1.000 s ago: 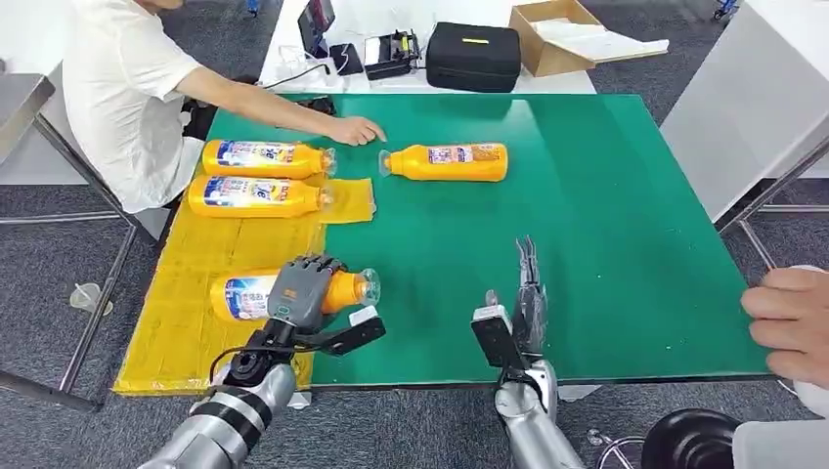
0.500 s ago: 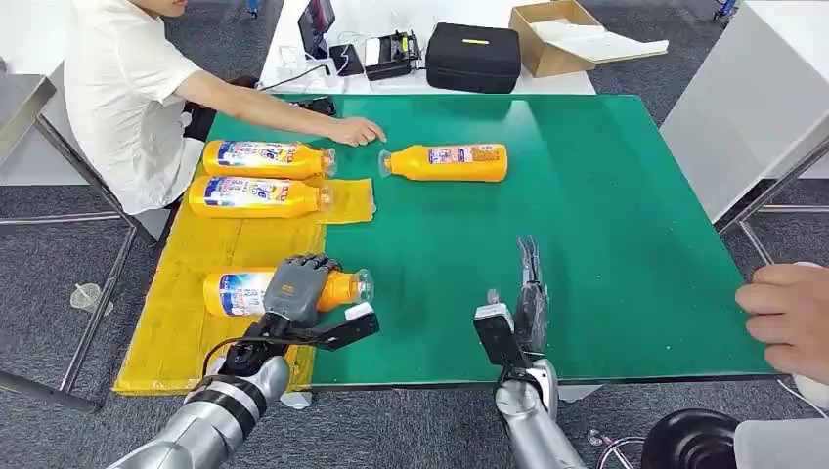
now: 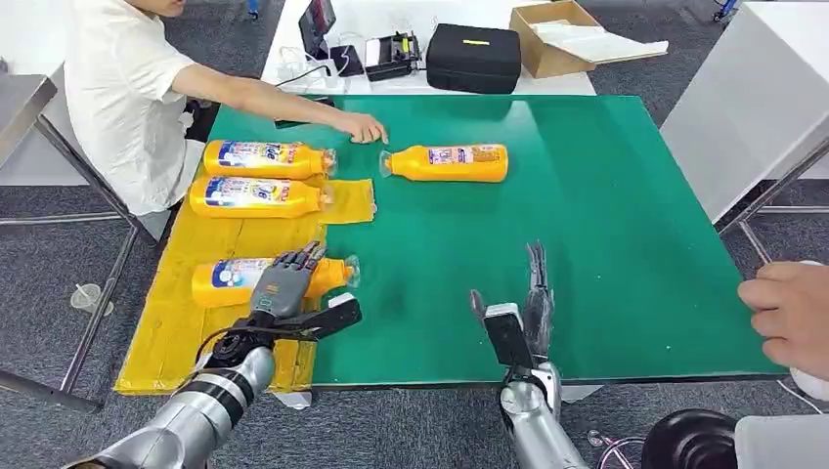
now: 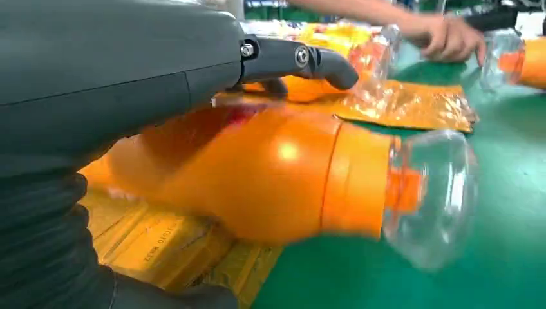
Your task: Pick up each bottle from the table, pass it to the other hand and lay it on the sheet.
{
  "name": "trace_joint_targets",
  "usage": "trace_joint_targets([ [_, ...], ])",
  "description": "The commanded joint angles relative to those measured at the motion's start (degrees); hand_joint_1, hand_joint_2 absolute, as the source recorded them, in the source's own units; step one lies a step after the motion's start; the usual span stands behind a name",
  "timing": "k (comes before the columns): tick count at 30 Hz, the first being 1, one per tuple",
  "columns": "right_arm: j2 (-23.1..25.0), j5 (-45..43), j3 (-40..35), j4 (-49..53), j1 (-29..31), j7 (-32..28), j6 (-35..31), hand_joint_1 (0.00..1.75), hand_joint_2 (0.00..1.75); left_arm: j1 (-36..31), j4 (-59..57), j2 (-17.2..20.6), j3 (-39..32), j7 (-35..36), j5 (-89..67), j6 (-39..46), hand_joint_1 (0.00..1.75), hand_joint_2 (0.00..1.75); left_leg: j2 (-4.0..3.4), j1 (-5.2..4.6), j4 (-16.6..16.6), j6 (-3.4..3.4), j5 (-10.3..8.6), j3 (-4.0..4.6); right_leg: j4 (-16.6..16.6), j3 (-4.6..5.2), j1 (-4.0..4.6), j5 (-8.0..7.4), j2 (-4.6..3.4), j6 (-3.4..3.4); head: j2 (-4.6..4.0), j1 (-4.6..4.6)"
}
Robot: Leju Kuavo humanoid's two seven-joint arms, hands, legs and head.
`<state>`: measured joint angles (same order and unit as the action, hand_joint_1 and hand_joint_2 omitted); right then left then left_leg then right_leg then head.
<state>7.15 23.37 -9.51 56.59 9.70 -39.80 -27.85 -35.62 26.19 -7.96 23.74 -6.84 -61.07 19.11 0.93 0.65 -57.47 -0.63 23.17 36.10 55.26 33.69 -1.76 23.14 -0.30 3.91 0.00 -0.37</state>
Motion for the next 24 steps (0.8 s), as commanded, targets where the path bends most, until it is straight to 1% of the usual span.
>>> trace_joint_targets([
  [1, 0.6, -1.1, 1.0, -5.5, 3.1, -0.2, 0.0, 0.0, 1.75, -1.0, -5.3, 1.5, -0.7, -2.8, 0.7, -3.5, 0.0, 1.75, -0.25, 0.02, 0.0, 0.01, 0.09, -0.29, -0.1, -0.22, 0.06, 0.03, -0.17, -0.19, 0.0, 0.0],
  [4, 0.2, -2.5, 1.0, -4.8, 3.0, -0.2, -0.7, 0.0, 1.75, -1.0, -5.5, 1.3, -0.6, -2.9, 0.9, -4.2, 0.0, 1.75, -0.27, 0.04, 0.0, 0.0, 0.15, -0.44, 0.0, -0.38, 0.09, 0.07, -0.16, -0.26, 0.0, 0.0],
  [8, 0.2, -2.7, 1.0, -4.7, 3.0, -0.2, -0.7, 0.0, 1.75, -1.1, -5.7, 1.3, -0.6, -2.8, 1.0, -4.6, 0.0, 1.75, -0.15, -0.01, 0.0, -0.01, 0.05, -0.3, 0.0, -0.25, 0.01, 0.01, -0.1, -0.12, 0.0, 0.0],
  [12, 0.2, -2.7, 1.0, -4.7, 3.0, -0.2, -0.7, 0.0, 1.75, -1.1, -5.7, 1.3, -0.6, -2.8, 1.0, -4.6, 0.0, 1.75, -0.28, 0.03, 0.0, 0.0, 0.13, -0.48, 0.0, -0.42, 0.08, 0.05, -0.17, -0.26, 0.0, 0.0],
  [15, 0.2, -2.7, 1.0, -4.7, 3.0, -0.2, -0.7, 0.0, 1.75, -1.1, -5.7, 1.3, -0.6, -2.8, 1.0, -4.6, 0.0, 1.75, -0.15, -0.01, 0.0, 0.0, 0.04, -0.36, 0.0, -0.32, 0.02, 0.0, -0.1, -0.13, 0.0, 0.0],
  [16, 0.2, -2.7, 1.0, -4.7, 3.0, -0.2, -0.7, 0.0, 1.75, -1.1, -5.7, 1.3, -0.6, -2.8, 1.0, -4.6, 0.0, 1.75, -0.25, 0.02, 0.0, 0.01, 0.1, -0.47, -0.1, -0.42, 0.07, 0.03, -0.15, -0.23, 0.0, 0.0],
  [24, 0.2, -2.7, 1.0, -4.7, 3.0, -0.2, -0.7, 0.0, 1.75, -1.1, -5.7, 1.3, -0.6, -2.8, 1.0, -4.6, 0.0, 1.75, -0.13, 0.0, 0.0, 0.0, 0.05, -0.43, 0.0, -0.39, 0.03, 0.01, -0.09, -0.11, 0.0, 0.0],
])
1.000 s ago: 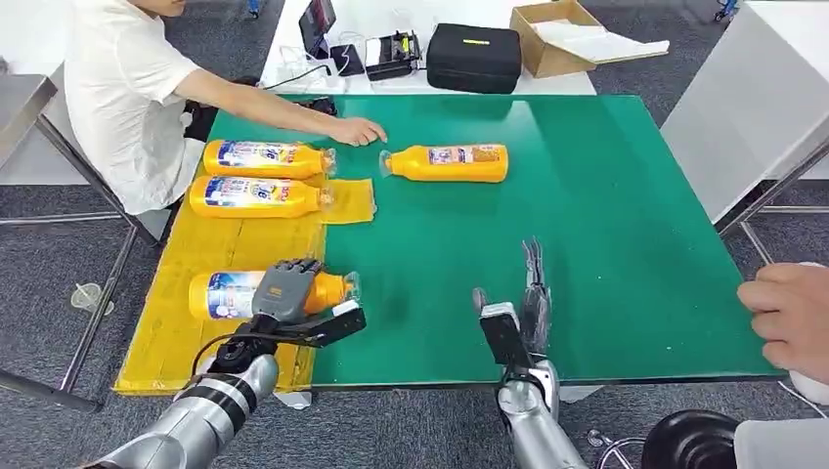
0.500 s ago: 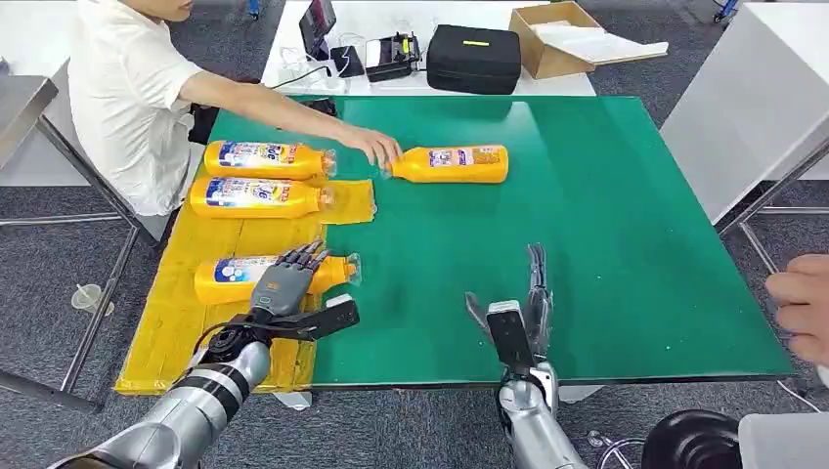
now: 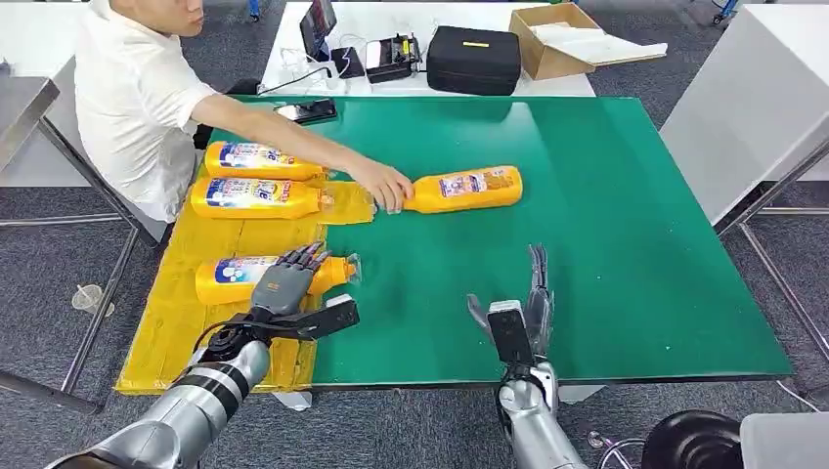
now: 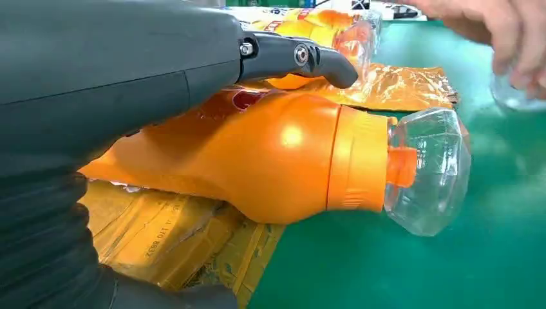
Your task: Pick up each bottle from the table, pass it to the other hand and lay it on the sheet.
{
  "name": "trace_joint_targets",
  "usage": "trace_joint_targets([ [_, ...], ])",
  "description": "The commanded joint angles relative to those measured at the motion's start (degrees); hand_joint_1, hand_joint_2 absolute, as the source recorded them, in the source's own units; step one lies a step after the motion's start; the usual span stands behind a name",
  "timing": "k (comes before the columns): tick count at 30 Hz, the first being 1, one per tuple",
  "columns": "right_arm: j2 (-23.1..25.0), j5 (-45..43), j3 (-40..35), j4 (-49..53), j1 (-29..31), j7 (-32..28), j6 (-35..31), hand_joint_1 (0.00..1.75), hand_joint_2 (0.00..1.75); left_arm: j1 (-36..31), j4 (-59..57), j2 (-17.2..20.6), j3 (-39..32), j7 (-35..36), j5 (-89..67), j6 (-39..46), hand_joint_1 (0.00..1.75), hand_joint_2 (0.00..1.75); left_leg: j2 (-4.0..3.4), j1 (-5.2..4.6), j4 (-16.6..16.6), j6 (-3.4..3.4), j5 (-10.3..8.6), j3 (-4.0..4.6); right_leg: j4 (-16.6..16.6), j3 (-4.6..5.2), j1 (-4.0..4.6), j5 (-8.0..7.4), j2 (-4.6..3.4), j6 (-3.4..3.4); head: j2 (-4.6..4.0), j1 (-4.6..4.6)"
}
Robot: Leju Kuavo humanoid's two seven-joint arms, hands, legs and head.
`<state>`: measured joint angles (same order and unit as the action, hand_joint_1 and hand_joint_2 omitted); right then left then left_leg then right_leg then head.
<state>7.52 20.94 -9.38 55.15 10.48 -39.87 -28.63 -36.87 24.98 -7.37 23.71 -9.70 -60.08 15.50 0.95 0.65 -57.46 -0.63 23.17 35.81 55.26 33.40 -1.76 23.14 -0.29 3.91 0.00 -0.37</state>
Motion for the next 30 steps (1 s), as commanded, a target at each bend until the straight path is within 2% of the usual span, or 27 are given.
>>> trace_joint_targets([
  [1, -0.2, -0.2, 0.9, -3.3, 2.2, -0.1, 0.0, 0.0, 1.75, 0.2, -4.4, 0.7, -0.6, 0.0, 0.0, -1.0, 0.0, 1.75, -0.15, 0.0, 0.0, 0.0, 0.05, -0.13, 0.0, -0.1, 0.02, 0.0, -0.1, -0.11, 0.0, 0.0],
  [10, -0.2, -0.3, 0.9, -3.9, 2.0, -0.1, -0.1, 0.0, 1.75, 0.7, -4.1, 0.6, -0.6, -0.2, 0.0, -0.2, 0.0, 1.75, -0.23, 0.0, 0.0, -0.01, 0.08, -0.23, 0.0, -0.16, 0.03, 0.02, -0.14, -0.18, 0.0, 0.0],
  [15, -0.7, -0.7, 0.5, -3.9, 1.6, -0.1, -1.1, 0.0, 1.75, 1.4, -2.5, 0.2, -0.6, -2.6, 1.2, 0.9, 0.0, 1.75, -0.15, -0.01, 0.1, -0.01, 0.05, -0.2, -0.1, -0.17, 0.02, 0.01, -0.08, -0.13, 0.0, 0.0],
  [20, -1.1, 0.3, 0.0, -2.9, 0.9, -0.1, -2.8, 0.0, 1.75, 4.0, 4.2, -1.1, 0.7, -6.4, 2.8, 6.9, 0.0, 1.75, -0.12, 0.01, 0.0, -0.01, 0.08, -0.22, 0.0, -0.2, 0.04, 0.05, -0.02, -0.18, 0.0, 0.0],
  [21, -1.8, 12.8, 0.2, -1.2, -1.2, -0.1, -11.4, 0.0, 1.75, 11.4, 15.7, -4.9, -5.7, -21.5, 17.9, 11.3, 0.0, 1.75, -0.07, 0.0, 0.0, -0.01, 0.05, -0.16, 0.0, -0.14, 0.02, 0.04, 0.0, -0.14, 0.0, 0.0],
  [22, -2.3, 13.2, -0.1, 1.3, -3.4, 0.1, -11.2, 0.0, 1.75, 16.5, 23.6, -5.8, -2.0, -17.9, 17.0, 12.1, 0.0, 1.75, 0.03, -0.02, 0.1, -0.05, 0.1, -0.27, -0.1, -0.31, 0.03, 0.11, 0.14, -0.18, 0.0, 0.0],
  [23, -3.5, 15.5, -1.4, 3.4, -5.0, 1.1, -11.3, 0.0, 1.75, 21.0, 32.5, -4.9, 3.2, -13.6, 15.9, 15.0, 0.0, 1.75, 0.14, -0.05, 0.1, -0.05, 0.09, -0.29, -0.1, -0.33, -0.01, 0.14, 0.23, -0.13, 0.0, 0.0],
  [26, -2.9, 21.4, -0.6, 4.3, -5.2, 2.7, -11.4, 0.0, 1.75, 20.6, 34.3, -3.0, 7.7, -9.2, 16.7, 17.3, 0.0, 1.75, 0.04, -0.05, 0.0, -0.05, 0.2, -0.18, -0.1, -0.18, -0.04, 0.2, 0.14, -0.13, 0.0, 0.0],
  [27, -2.4, 23.2, 0.4, 4.4, -5.1, 2.6, -11.4, 0.0, 1.75, 20.0, 33.6, -2.7, 7.8, -10.0, 17.5, 17.8, 0.0, 1.75, -0.07, -0.05, -0.1, -0.04, 0.19, -0.06, 0.0, -0.06, -0.04, 0.15, 0.01, -0.12, 0.0, 0.0],
  [28, -2.2, 24.5, 1.0, 4.4, -5.0, 2.5, -11.4, 0.0, 1.75, 19.5, 33.1, -2.6, 7.8, -10.8, 18.4, 17.9, 0.0, 1.75, -0.16, -0.01, -0.2, -0.05, 0.45, -0.31, 0.1, -0.33, 0.04, 0.38, 0.0, -0.3, 0.0, 0.0],
  [29, -2.0, 26.8, 1.8, 4.9, -5.0, 2.6, -11.4, 0.0, 1.75, 19.2, 32.9, -2.5, 7.8, -11.8, 19.0, 18.1, 0.0, 1.75, -0.08, -0.06, -0.1, -0.01, 0.15, 0.16, 0.0, 0.18, -0.03, 0.1, -0.01, -0.13, 0.0, 0.0],
  [30, -1.9, 28.6, 2.4, 5.3, -5.2, 2.8, -11.4, 0.0, 1.75, 19.1, 33.0, -2.5, 7.9, -12.3, 19.1, 18.3, 0.0, 1.75, -0.18, -0.02, -0.1, 0.01, 0.23, 0.11, 0.0, 0.18, 0.02, 0.14, -0.08, -0.22, 0.0, 0.0],
])
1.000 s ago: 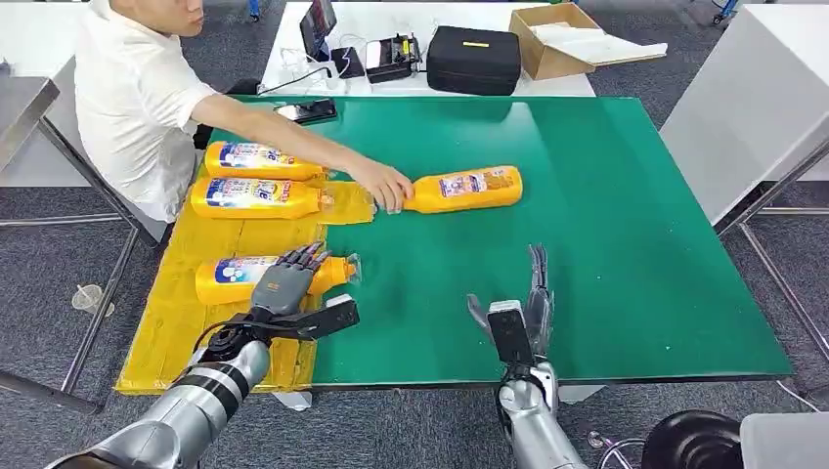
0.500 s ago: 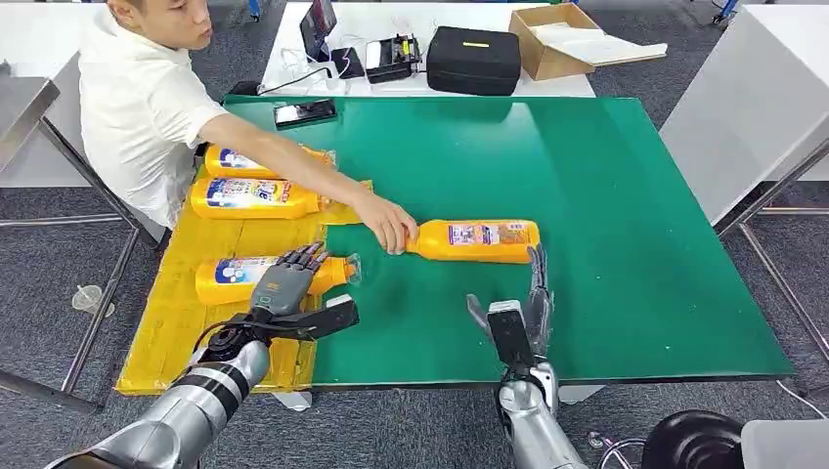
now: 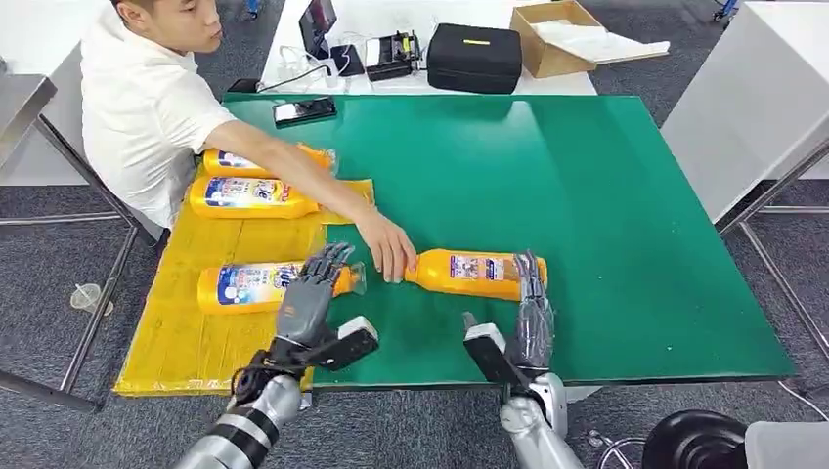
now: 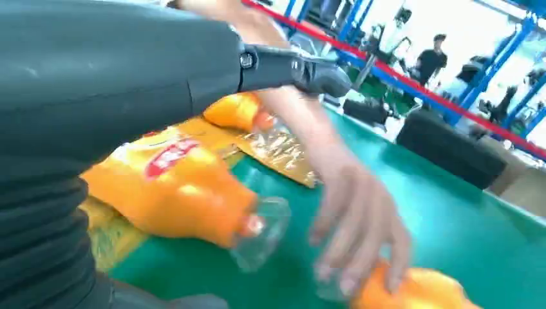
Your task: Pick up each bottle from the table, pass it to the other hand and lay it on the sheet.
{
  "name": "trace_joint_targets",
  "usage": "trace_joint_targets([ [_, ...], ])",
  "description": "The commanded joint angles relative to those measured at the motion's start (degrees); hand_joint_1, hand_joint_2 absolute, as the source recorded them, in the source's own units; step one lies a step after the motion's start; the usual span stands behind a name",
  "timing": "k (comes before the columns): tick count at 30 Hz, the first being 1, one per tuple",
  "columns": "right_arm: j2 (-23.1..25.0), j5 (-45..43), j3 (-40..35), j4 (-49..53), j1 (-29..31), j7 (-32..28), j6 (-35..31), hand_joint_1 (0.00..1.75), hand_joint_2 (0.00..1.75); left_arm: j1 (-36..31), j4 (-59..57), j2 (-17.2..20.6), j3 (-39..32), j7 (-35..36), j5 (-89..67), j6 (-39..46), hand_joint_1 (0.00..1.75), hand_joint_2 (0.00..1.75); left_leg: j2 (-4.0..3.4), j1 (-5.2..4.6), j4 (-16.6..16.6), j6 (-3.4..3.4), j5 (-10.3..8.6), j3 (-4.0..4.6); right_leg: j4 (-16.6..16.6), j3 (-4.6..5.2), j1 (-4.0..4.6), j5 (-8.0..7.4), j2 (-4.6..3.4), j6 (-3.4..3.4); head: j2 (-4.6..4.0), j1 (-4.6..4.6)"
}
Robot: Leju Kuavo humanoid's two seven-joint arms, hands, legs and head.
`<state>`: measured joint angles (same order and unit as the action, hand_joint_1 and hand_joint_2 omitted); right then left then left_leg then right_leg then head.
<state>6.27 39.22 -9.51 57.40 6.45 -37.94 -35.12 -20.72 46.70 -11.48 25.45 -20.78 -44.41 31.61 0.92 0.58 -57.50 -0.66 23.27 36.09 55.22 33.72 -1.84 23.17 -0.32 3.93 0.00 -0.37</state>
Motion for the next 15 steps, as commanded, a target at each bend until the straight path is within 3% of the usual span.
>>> trace_joint_targets([
  [1, -0.5, 11.6, 3.0, 3.4, -1.3, 0.8, -4.9, 0.0, 1.75, 3.0, 11.8, 1.6, 6.4, -1.6, 3.5, 2.2, 0.0, 1.75, -0.13, 0.06, -0.1, 0.05, 0.16, -0.2, 0.1, -0.15, 0.11, 0.15, -0.01, -0.31, 0.0, 0.0],
  [10, -1.7, 17.4, 2.5, 2.4, -0.9, 3.7, -4.9, 0.0, 1.75, 5.7, 18.8, 1.6, 10.4, -2.4, 4.3, 1.9, 0.0, 1.75, -0.06, 0.07, 0.0, 0.01, 0.07, -0.11, 0.0, -0.09, 0.12, 0.08, 0.04, -0.16, 0.0, 0.0],
  [15, -7.6, 25.2, -0.8, -4.4, 3.3, 12.6, -4.9, 0.0, 1.75, 5.3, 17.3, 0.6, 10.4, -4.4, 9.5, 0.8, 0.0, 1.75, -0.09, 0.07, 0.0, 0.0, 0.12, -0.23, 0.0, -0.23, 0.12, 0.11, 0.04, -0.24, 0.0, 0.0],
])
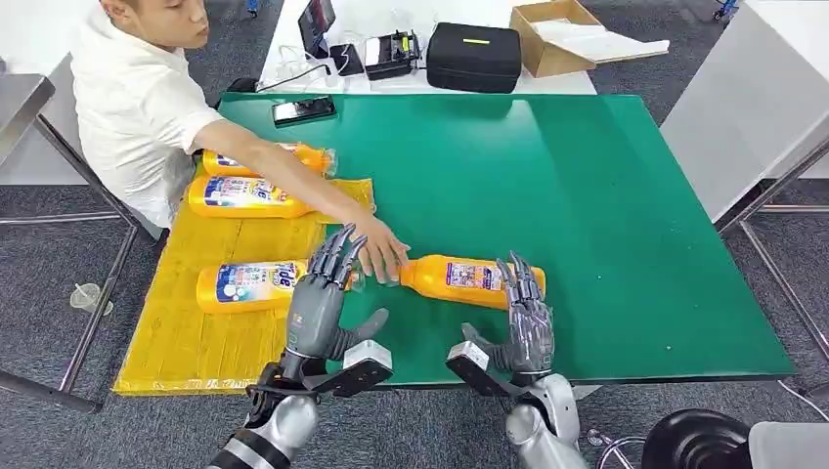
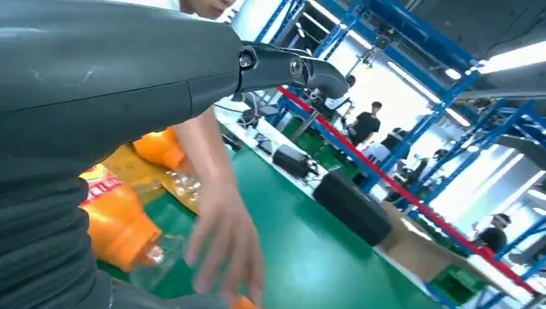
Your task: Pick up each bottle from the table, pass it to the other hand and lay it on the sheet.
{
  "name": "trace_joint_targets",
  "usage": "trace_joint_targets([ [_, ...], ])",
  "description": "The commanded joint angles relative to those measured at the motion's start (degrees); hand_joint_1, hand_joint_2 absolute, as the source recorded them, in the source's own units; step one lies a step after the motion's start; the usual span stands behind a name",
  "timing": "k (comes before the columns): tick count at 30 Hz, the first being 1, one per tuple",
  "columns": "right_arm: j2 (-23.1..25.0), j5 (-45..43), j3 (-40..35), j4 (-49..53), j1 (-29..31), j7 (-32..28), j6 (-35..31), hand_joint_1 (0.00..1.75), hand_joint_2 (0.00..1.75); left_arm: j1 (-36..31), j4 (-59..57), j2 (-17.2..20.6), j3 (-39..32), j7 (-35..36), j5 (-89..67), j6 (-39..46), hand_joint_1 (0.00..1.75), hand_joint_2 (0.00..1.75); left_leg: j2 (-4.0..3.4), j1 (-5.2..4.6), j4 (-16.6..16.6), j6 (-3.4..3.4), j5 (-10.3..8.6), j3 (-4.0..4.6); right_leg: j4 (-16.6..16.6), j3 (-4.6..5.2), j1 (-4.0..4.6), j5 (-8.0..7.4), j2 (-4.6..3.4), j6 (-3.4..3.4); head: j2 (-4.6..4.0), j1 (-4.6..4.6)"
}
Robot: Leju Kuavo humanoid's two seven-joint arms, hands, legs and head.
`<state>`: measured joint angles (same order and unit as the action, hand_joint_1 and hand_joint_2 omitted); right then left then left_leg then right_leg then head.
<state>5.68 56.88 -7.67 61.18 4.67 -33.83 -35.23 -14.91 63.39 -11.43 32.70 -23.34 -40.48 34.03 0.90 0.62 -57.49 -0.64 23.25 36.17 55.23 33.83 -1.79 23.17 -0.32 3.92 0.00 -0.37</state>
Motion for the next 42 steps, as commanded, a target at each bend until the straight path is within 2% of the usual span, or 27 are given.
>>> trace_joint_targets([
  [1, -9.1, 7.3, -4.8, -11.5, 7.2, 11.3, -4.2, 0.0, 1.75, -0.2, 0.8, 0.2, 3.1, -2.8, 8.7, -3.1, 0.0, 1.75, -0.03, 0.01, 0.0, -0.02, 0.07, -0.21, -0.1, -0.25, 0.05, 0.05, 0.05, -0.16, 0.0, 0.0],
  [5, -10.2, 6.0, -5.5, -12.5, 8.2, 11.4, -4.3, 0.0, 1.75, -0.2, 0.7, 0.1, 3.5, -3.1, 9.3, -3.1, 0.0, 1.75, -0.13, 0.0, 0.0, -0.03, 0.09, -0.24, 0.0, -0.27, 0.05, 0.04, -0.03, -0.18, 0.0, -0.02],
  [10, -11.1, 5.7, -6.9, -16.3, 11.3, 15.7, -2.7, 0.0, 1.75, 0.4, 1.7, -0.1, 3.5, -3.9, 13.9, -4.8, 0.0, 1.75, -0.14, 0.01, 0.0, -0.01, 0.07, -0.18, 0.0, -0.19, 0.04, 0.01, -0.08, -0.13, 0.0, 0.0],
  [11, -11.2, 6.4, -7.8, -19.2, 13.2, 16.0, -2.3, 0.0, 1.75, -0.3, 0.4, 0.0, 4.1, -3.6, 8.2, 1.2, 0.0, 1.75, -0.2, 0.01, 0.0, 0.0, 0.12, -0.27, 0.0, -0.27, 0.06, 0.05, -0.12, -0.19, 0.0, -0.02],
  [13, -11.0, 7.6, -8.3, -22.0, 15.1, 16.8, -3.2, 0.0, 1.75, -0.4, 0.1, -0.5, 3.6, -3.6, 10.9, -0.5, 0.0, 1.75, -0.27, 0.04, 0.0, 0.01, 0.2, -0.42, 0.0, -0.39, 0.1, 0.1, -0.15, -0.3, 0.0, -0.02],
  [17, -9.3, 6.9, -8.5, -23.2, 16.6, 16.6, -2.6, 0.0, 1.75, -0.7, -0.3, -0.8, 4.0, -4.0, 11.0, -0.6, 0.0, 1.75, -0.13, 0.03, 0.0, -0.02, 0.04, -0.14, 0.0, -0.13, 0.06, -0.02, -0.07, -0.1, 0.0, -0.02],
  [22, -8.0, 5.2, -9.8, -26.9, 18.4, 14.8, 1.1, 0.0, 1.75, -0.9, -1.1, -1.0, 4.2, -4.1, 11.9, -0.7, 0.0, 1.75, -0.22, 0.04, 0.0, -0.01, 0.16, -0.35, 0.0, -0.34, 0.1, 0.08, -0.11, -0.24, 0.0, -0.02],
  [27, -6.9, 4.9, -11.2, -28.5, 20.0, 14.1, 3.2, 0.0, 1.75, -1.3, -2.0, -1.5, 4.4, -4.7, 12.5, -0.7, 0.0, 1.75, -0.16, 0.02, 0.0, 0.0, 0.07, -0.17, 0.0, -0.16, 0.06, 0.01, -0.1, -0.15, 0.0, -0.02],
  [28, -6.4, 3.9, -11.5, -29.3, 20.5, 13.5, 4.8, 0.0, 1.75, -1.4, -2.4, -1.7, 4.5, -4.9, 13.0, -0.9, 0.0, 1.75, -0.29, 0.05, -0.1, 0.02, 0.22, -0.43, 0.0, -0.4, 0.13, 0.13, -0.15, -0.32, 0.0, -0.02],
  [31, -6.4, 4.0, -11.9, -29.4, 20.6, 13.5, 5.3, 0.0, 1.75, -1.4, -2.4, -1.7, 4.6, -5.0, 13.1, -0.9, 0.0, 1.75, -0.1, 0.03, 0.0, -0.01, 0.03, -0.09, 0.0, -0.11, 0.06, -0.02, -0.06, -0.09, 0.0, -0.02],
  [35, -7.0, 4.5, -13.4, -30.1, 20.9, 14.0, 6.9, 0.0, 1.75, -1.4, -2.6, -1.7, 4.8, -5.2, 13.4, -0.9, 0.0, 1.75, -0.11, 0.02, 0.0, -0.01, 0.09, -0.22, 0.0, -0.23, 0.07, 0.05, -0.04, -0.17, 0.0, -0.02],
  [37, -7.7, 5.2, -14.7, -30.2, 21.1, 15.6, 8.3, 0.0, 1.75, -1.4, -2.6, -1.7, 4.7, -5.3, 13.8, -0.7, 0.0, 1.75, -0.12, 0.02, 0.0, -0.01, 0.13, -0.29, 0.0, -0.31, 0.08, 0.09, -0.02, -0.21, 0.0, -0.02],
  [39, -8.6, 6.5, -16.2, -30.7, 21.6, 19.5, 10.5, 0.0, 1.75, -1.2, -2.3, -1.5, 4.6, -5.1, 14.1, -0.5, 0.0, 1.75, -0.1, 0.02, 0.0, -0.01, 0.13, -0.3, 0.0, -0.33, 0.08, 0.1, 0.0, -0.23, 0.0, -0.02],
  [40, -9.3, 7.9, -17.6, -31.5, 22.3, 23.4, 13.8, 0.0, 1.75, -0.9, -2.2, -1.4, 4.4, -4.8, 13.9, -0.3, 0.0, 1.75, -0.07, 0.01, 0.0, -0.02, 0.07, -0.2, 0.0, -0.21, 0.05, 0.04, 0.0, -0.16, 0.0, -0.02],
  [42, -9.5, 8.0, -18.1, -31.5, 22.7, 24.4, 15.5, 0.0, 1.75, -0.8, -2.2, -1.3, 4.3, -4.7, 13.8, -0.2, 0.0, 1.75, -0.09, 0.02, 0.0, -0.02, 0.1, -0.25, 0.0, -0.27, 0.07, 0.06, 0.0, -0.19, 0.0, -0.02],
])
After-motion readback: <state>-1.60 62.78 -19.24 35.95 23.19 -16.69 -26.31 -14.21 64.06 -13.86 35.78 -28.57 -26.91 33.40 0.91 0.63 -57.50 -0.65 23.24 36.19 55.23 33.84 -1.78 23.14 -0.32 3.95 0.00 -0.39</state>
